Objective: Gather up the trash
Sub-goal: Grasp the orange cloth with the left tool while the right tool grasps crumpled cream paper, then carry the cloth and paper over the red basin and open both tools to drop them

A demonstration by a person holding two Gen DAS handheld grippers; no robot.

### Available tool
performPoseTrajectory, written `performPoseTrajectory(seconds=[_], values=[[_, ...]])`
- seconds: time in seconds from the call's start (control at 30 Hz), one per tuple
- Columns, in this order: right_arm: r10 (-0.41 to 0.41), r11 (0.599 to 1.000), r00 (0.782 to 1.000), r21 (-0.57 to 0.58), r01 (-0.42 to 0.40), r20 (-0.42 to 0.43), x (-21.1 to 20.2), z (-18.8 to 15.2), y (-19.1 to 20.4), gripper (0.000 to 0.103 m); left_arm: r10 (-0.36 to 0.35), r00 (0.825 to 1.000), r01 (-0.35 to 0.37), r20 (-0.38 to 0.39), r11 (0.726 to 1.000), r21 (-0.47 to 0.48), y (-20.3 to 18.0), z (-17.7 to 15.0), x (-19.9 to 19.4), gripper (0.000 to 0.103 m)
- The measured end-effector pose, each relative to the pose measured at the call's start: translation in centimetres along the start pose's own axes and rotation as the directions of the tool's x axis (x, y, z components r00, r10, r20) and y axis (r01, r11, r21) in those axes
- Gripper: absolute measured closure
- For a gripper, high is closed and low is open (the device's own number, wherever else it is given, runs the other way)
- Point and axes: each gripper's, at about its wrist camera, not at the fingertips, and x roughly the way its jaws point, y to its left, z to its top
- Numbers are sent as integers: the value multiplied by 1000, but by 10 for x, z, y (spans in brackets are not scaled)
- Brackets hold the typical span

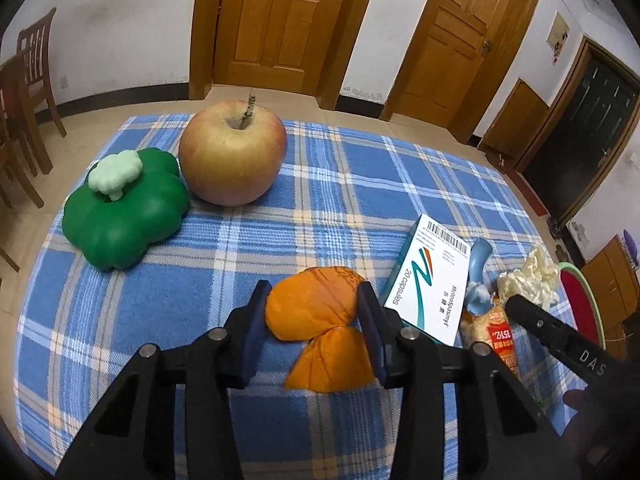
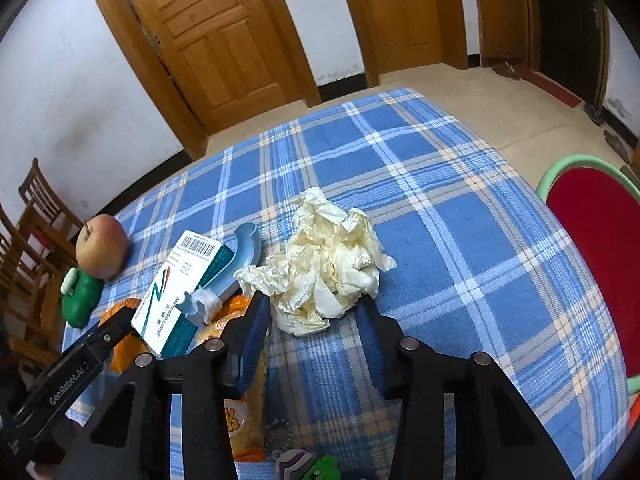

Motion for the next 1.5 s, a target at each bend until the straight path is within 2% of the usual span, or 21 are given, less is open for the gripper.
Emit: performPoseTrajectory(seconds=[0.23,0.33,0.5,0.53,0.57,0.6,0.7,0.8,0.93,1.07,1.27,1.5], values=[[2,998,1000,56,-2,5,-7,2,-1,57,-43,999,42,-4,998,-52,11,1,-2,62],[6,994,1000,107,-6,8,-5,4,-4,52,-60,998,60,-1,996,-71,15,2,-2,62],[-37,993,999,109,35,9,4,7,-5,53,-66,998,66,3,995,-77,16,1,-2,62],[-45,994,999,102,43,14,5,7,-4,57,-66,998,66,3,995,-78,16,1,-2,62],[-56,994,998,98,54,15,5,6,-4,71,-66,998,66,3,995,-78,16,1,-3,62],[-73,993,997,90,71,20,6,5,-5,77,-65,998,65,4,995,-80,16,1,-4,62],[-42,994,999,103,40,17,4,4,-11,85,-56,998,57,19,995,-82,16,1,-8,62],[-29,994,999,101,27,22,-4,2,-15,86,-54,997,57,46,996,-68,13,3,-17,62],[14,995,999,101,-18,37,-25,-8,-23,86,-50,994,54,100,998,-39,6,8,-36,62],[43,994,998,94,-48,53,-51,-16,-32,86,-56,992,61,117,997,-39,0,11,-52,62],[60,994,992,85,-70,113,-93,-24,-44,86,-82,988,86,131,996,-20,-18,8,-77,62],[49,994,983,87,-66,177,-132,-37,-62,85,-148,979,144,143,989,40,-51,-4,-108,62]])
